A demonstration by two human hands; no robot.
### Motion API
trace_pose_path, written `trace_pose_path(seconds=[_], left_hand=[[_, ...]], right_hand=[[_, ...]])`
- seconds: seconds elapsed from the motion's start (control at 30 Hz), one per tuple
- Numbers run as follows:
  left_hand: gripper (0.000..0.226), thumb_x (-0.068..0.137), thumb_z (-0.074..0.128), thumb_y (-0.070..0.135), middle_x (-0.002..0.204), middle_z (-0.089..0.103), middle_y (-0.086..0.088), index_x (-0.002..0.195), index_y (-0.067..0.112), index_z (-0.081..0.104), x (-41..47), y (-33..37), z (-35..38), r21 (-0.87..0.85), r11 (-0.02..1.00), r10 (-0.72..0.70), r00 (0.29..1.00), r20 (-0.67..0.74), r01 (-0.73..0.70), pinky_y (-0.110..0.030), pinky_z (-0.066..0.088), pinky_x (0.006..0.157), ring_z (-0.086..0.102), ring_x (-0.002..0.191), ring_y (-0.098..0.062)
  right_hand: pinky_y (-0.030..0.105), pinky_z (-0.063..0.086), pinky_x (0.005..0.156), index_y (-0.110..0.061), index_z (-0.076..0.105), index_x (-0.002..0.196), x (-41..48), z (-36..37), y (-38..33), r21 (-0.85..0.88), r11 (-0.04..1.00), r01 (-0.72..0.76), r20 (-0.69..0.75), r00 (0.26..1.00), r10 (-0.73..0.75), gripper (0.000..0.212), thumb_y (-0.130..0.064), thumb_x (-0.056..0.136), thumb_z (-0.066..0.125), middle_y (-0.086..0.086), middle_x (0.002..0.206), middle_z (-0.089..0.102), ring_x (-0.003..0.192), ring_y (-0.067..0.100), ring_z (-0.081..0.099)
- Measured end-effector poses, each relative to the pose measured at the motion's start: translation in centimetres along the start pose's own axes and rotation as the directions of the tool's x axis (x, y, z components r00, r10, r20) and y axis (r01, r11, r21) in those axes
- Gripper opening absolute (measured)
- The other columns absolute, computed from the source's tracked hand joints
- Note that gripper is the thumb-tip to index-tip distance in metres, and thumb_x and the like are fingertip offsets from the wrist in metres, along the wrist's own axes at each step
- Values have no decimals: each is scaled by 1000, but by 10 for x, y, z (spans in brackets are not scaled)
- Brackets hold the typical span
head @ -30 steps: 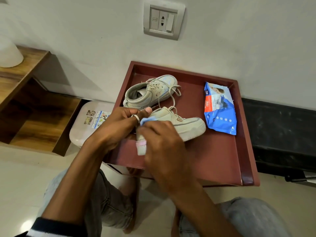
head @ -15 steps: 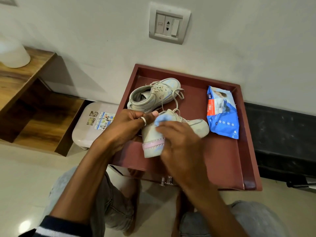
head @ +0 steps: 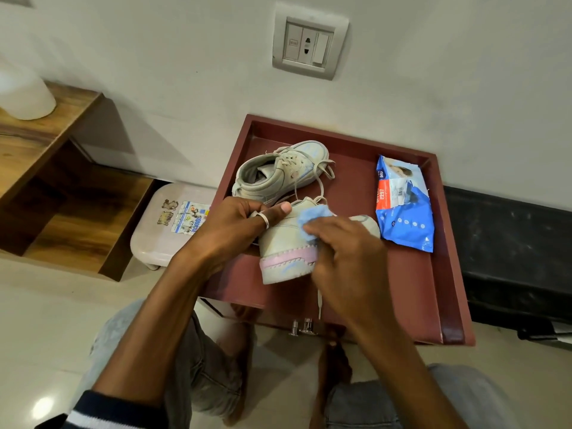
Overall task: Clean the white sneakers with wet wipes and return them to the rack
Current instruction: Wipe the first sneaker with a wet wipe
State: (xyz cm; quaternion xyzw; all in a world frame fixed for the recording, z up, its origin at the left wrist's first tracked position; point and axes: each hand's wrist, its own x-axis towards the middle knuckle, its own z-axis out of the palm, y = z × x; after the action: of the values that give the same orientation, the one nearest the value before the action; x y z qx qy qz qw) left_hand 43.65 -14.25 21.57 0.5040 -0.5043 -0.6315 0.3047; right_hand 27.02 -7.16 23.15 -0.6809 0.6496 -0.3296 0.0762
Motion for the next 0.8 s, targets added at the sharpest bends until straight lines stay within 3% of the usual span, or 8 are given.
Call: trace_pose_path(seconds=[0.13, 0.2, 0.27, 0.33, 0.43, 0.53, 0.67, 0.8], left_hand=[[74, 77, 78, 58, 94, 64, -39, 90, -14, 65, -1, -1, -2, 82, 994, 65, 998, 1, -65, -52, 58, 76, 63, 76, -43], [67, 80, 77, 54, 74, 59, -33, 74, -10, 58, 0, -3, -2, 92, 993, 74, 997, -17, -72, -42, 54, 65, 56, 63, -36], [54, 90, 72, 39, 61, 54, -23, 68, -8, 56, 1, -1, 0, 50, 996, 76, 995, -66, -73, -29, 48, 54, 52, 56, -23], [53, 93, 69, 38, 77, 68, -27, 84, -15, 63, 4, -2, 3, 24, 999, 51, 995, -91, -49, -36, 61, 61, 67, 66, -25], [50, 93, 68, 44, 87, 75, -20, 89, -6, 70, 7, -3, 4, 82, 996, 48, 989, -137, -37, -51, 64, 73, 76, 80, -27], [53, 91, 70, 45, 70, 69, -19, 75, -5, 64, 8, -3, 5, 149, 988, 69, 981, -183, -42, -38, 61, 65, 65, 62, -23], [55, 90, 70, 49, 54, 48, -6, 61, 5, 54, 5, -3, 2, 294, 955, 105, 974, -202, -42, -29, 36, 54, 42, 50, -18], [54, 89, 72, 45, 81, 71, -24, 78, -8, 66, 7, -4, 2, 209, 976, 90, 982, -168, -54, -47, 64, 67, 71, 76, -39]], right_hand=[[35, 50, 84, -4, 73, 98, -28, 16, -42, -2, 956, 292, 239, 929, -283, 37, -9, 77, 43, 8, 97, 68, 92, 25, 57], [37, 51, 82, -5, 73, 95, -27, 12, -35, 10, 937, 348, 281, 899, -337, 34, -8, 77, 44, 6, 94, 69, 92, 25, 57], [34, 50, 83, -8, 74, 89, -21, 0, -20, 66, 955, 288, 186, 937, -295, 31, -2, 73, 48, 3, 94, 72, 91, 24, 59], [35, 51, 81, -9, 75, 87, -13, -13, 1, 53, 979, 199, 76, 976, -202, 32, 6, 69, 52, 0, 92, 73, 89, 23, 62], [37, 54, 79, -10, 76, 86, -10, -19, 17, 32, 994, 105, -11, 994, -105, 31, 9, 71, 58, -1, 90, 73, 87, 19, 65], [33, 51, 87, -5, 75, 91, -25, -1, -8, 35, 973, 226, 19, 974, -227, 31, 9, 74, 54, 5, 91, 71, 88, 23, 63], [34, 50, 90, -3, 73, 96, -35, 11, -23, -26, 922, 386, 187, 908, -374, 30, 1, 84, 46, 7, 95, 69, 92, 25, 59], [34, 52, 84, -7, 75, 91, -17, -6, 12, 13, 987, 162, -2, 987, -162, 34, 12, 69, 57, 4, 95, 72, 91, 23, 64]])
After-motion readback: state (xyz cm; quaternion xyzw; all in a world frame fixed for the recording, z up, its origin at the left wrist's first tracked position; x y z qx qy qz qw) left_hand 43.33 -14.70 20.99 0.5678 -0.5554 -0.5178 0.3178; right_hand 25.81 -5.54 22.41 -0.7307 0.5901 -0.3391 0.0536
